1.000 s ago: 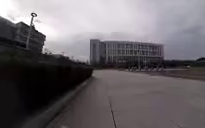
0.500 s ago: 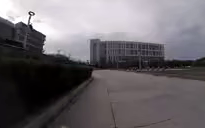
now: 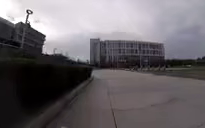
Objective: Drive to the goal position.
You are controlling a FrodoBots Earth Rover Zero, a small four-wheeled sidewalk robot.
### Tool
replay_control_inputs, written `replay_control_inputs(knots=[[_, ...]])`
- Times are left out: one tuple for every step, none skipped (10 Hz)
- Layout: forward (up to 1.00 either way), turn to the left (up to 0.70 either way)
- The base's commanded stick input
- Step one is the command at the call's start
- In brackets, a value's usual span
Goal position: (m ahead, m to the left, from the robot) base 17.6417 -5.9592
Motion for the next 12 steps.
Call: replay_control_inputs(knots=[[0.70, 0.00], [0.70, 0.00], [0.70, 0.00], [0.70, 0.00], [0.70, 0.00], [0.70, 0.00], [0.70, 0.00], [0.70, 0.00], [0.70, 0.00], [0.70, 0.00], [0.70, 0.00], [0.70, 0.00]])
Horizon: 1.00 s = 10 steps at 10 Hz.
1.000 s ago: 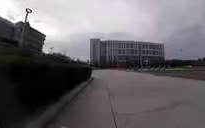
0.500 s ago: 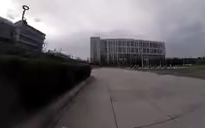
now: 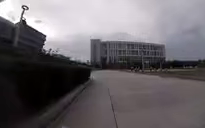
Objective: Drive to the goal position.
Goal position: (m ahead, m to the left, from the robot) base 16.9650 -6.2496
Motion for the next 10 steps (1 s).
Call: replay_control_inputs(knots=[[0.70, 0.00], [0.70, 0.00], [0.70, 0.00], [0.70, 0.00], [0.70, 0.00], [0.70, 0.00], [0.70, 0.00], [0.70, 0.00], [0.70, 0.00], [0.70, 0.00]])
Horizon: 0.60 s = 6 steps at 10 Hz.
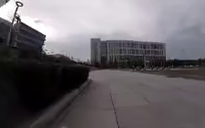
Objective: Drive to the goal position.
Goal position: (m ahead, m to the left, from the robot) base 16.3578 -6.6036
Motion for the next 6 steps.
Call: replay_control_inputs(knots=[[0.70, 0.00], [0.70, 0.00], [0.70, 0.00], [0.70, 0.00], [0.70, 0.00], [0.70, 0.00]])
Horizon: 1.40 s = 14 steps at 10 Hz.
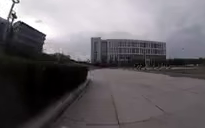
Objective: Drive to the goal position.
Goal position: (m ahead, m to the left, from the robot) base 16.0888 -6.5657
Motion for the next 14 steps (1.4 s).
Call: replay_control_inputs(knots=[[0.70, 0.00], [0.70, 0.00], [0.70, 0.00], [0.70, 0.00], [0.70, 0.00], [0.70, 0.00], [0.70, 0.00], [0.70, 0.00], [0.70, 0.00], [0.70, 0.00], [0.70, 0.00], [0.70, 0.00], [0.70, 0.00], [0.70, 0.00]])
